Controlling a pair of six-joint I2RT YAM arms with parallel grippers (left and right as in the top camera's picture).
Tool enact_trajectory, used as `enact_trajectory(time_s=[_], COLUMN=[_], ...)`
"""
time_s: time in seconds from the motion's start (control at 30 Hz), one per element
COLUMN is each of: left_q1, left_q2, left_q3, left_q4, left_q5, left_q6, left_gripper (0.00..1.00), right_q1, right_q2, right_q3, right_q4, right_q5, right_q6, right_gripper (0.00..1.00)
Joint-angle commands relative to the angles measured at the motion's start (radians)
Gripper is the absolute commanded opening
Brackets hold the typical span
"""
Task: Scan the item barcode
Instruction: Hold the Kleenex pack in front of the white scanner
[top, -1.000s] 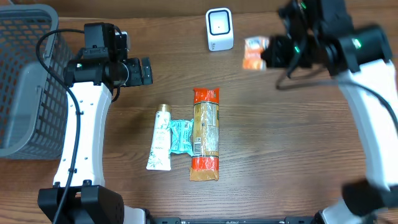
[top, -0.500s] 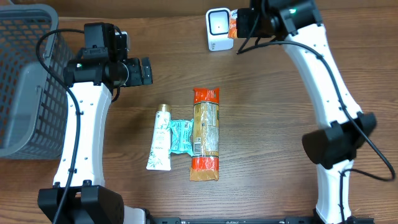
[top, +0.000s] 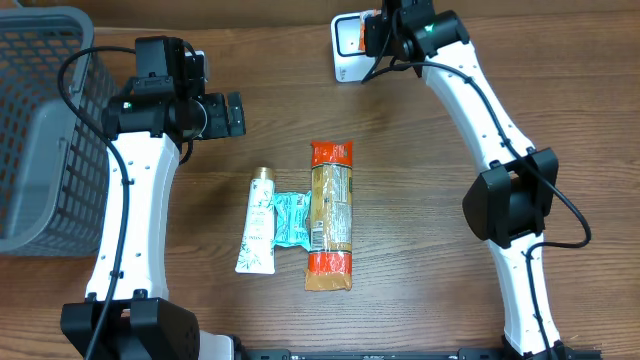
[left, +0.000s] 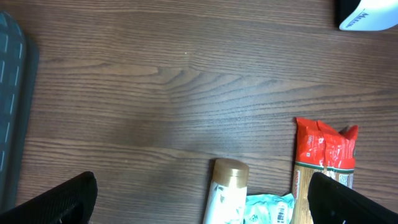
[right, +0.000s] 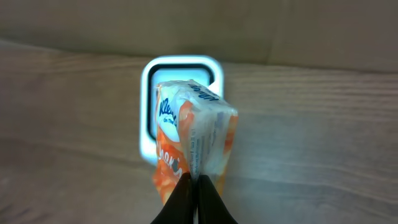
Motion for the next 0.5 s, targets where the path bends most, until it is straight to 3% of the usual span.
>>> enact_trajectory(time_s=[0.0, 0.2, 0.33, 0.47], left_q1=[-0.013, -0.013, -0.013, -0.013], left_q2=[-0.005, -0.005, -0.005, -0.005], left_q3=[0.011, 0.011, 0.011, 0.011], left_q4=[0.004, 0.004, 0.004, 0.004], left_q5=[-0.005, -0.006, -0.005, -0.006], left_q6=[-0.014, -0.014, -0.014, -0.014], left_gripper=[1.0, 1.0, 1.0, 1.0], right_q1=[0.034, 0.085, 0.12, 0.139], right_q2=[0.031, 0.074, 0.103, 0.128], right_q3=[0.011, 0.011, 0.011, 0.011], right_q4=[0.03, 0.116, 0.141, 0.173], right_q5=[0.136, 0.201, 0.362, 0.398], right_q6=[-0.004, -0.083, -0.087, -0.185], right_gripper=[0.04, 0.04, 0.04, 0.04])
